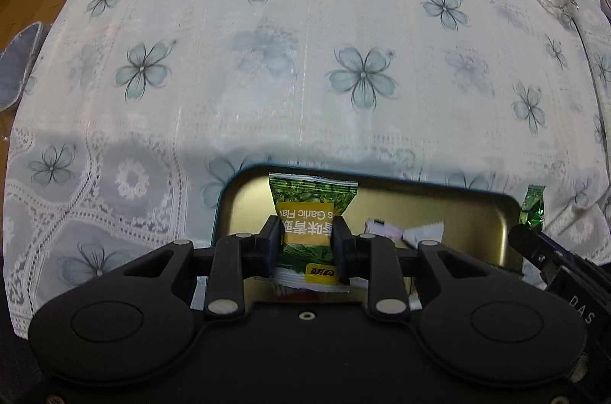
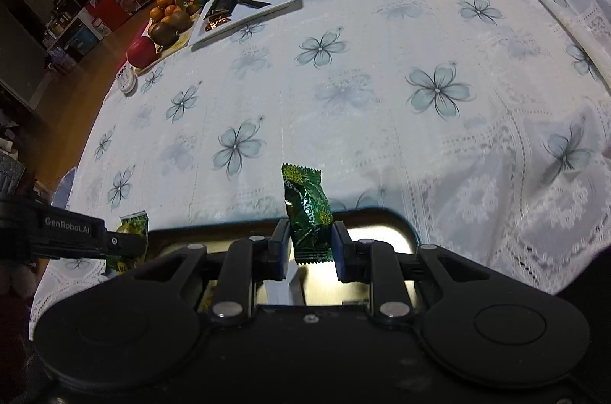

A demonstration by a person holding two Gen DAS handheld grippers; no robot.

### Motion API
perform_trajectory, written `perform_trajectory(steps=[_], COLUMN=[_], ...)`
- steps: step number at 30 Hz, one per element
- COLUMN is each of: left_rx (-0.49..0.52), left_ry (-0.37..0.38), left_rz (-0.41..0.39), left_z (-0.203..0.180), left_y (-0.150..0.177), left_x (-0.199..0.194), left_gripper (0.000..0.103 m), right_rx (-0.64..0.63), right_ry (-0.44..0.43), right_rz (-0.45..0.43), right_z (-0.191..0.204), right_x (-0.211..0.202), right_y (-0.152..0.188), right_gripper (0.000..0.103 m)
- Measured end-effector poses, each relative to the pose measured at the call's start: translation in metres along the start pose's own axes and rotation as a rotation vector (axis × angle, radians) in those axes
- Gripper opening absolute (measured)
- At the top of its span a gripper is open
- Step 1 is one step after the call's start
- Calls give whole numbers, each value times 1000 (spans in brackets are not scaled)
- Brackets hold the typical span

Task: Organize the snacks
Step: 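Carry the green-and-yellow packet and green twist candy over the gold tray, then open the left tool to drop the packet while the right tool releases the twist candy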

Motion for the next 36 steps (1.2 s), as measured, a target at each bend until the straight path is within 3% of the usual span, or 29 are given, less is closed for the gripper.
perform_trajectory(steps=[7, 14, 31, 36], left_rx=[-19, -33, -44, -42], left_ry=[-9, -75, -137, -123], left_rz=[-1, -9, -32, -25], left_z=[9, 11, 6, 3], left_y=[54, 69, 20, 22], left_x=[13, 26, 24, 24], left_gripper=[36, 36, 37, 42], right_rx=[33, 26, -25, -46], right_ry=[7, 46, 94, 105], right_rz=[60, 101, 73, 82], right_z=[2, 2, 19, 24], right_x=[-8, -2, 8, 13], right_y=[50, 73, 25, 19], right_gripper=[24, 24, 24, 30])
Point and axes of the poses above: each gripper's, at about its wrist camera, not at the fingertips, and x roughly the way its jaws point, z to its left, y to its underside, the point moved 5 cm from there along x, roughly the way its jaws point, and after that the axes turned 12 degrees about z, right-handed, at the moved point
